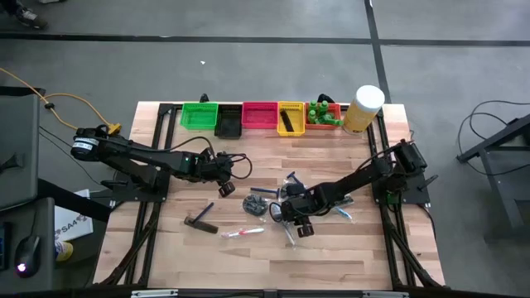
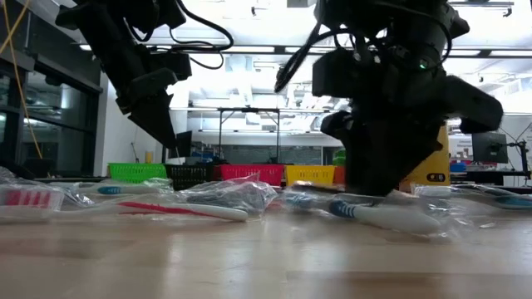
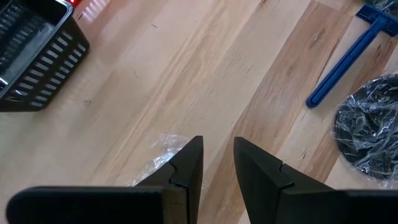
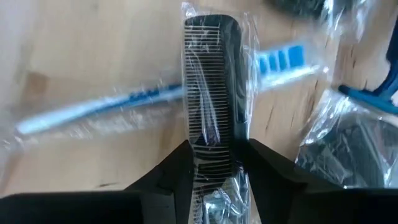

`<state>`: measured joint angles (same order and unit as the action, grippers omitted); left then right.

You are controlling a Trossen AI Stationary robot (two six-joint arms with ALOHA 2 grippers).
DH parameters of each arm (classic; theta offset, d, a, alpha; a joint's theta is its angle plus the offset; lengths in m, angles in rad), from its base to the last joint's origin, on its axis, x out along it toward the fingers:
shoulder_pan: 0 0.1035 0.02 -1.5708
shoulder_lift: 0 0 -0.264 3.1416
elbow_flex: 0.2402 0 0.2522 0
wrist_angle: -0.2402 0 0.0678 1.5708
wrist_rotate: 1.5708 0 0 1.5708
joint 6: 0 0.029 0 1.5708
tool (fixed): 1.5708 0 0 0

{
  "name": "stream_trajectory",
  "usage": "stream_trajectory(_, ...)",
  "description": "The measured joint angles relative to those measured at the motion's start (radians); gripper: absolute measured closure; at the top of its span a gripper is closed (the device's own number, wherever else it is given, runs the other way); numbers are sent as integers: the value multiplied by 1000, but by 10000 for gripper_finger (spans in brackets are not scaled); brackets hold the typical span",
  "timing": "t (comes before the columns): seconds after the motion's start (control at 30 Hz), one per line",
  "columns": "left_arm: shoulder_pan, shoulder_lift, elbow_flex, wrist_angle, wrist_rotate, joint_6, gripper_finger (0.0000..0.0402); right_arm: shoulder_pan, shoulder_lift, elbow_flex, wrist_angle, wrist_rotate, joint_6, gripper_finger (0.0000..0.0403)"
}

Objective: Pick & Place Travel size toiletries
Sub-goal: Put the black hair comb into the yellow basket

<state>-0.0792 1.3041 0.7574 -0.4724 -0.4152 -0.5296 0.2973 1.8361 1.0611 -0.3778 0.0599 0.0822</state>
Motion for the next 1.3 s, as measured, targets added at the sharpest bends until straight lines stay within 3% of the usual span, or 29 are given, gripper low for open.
stream_trajectory(0.13,0,0,0,1,0,0,311,-17,-55,11,-56,6,8,278)
stream_trajectory(0.3,0,0,1,7,0,2,311,-70,-141,58,-154,119,-44,274)
stream_trajectory(0.53,0,0,2,6,1,2,311,-240,-220,110,-254,255,-80,276)
stream_trajectory(0.7,0,0,2,7,8,2,311,-404,-226,114,-230,253,-99,269)
stream_trajectory(0.97,0,0,2,9,14,1,311,-654,-224,114,-17,218,-212,271)
stream_trajectory(1.07,0,0,2,9,14,-3,311,-736,-224,114,69,194,-171,266)
stream_trajectory(1.3,0,0,1,9,19,-18,311,-838,-207,114,126,182,117,272)
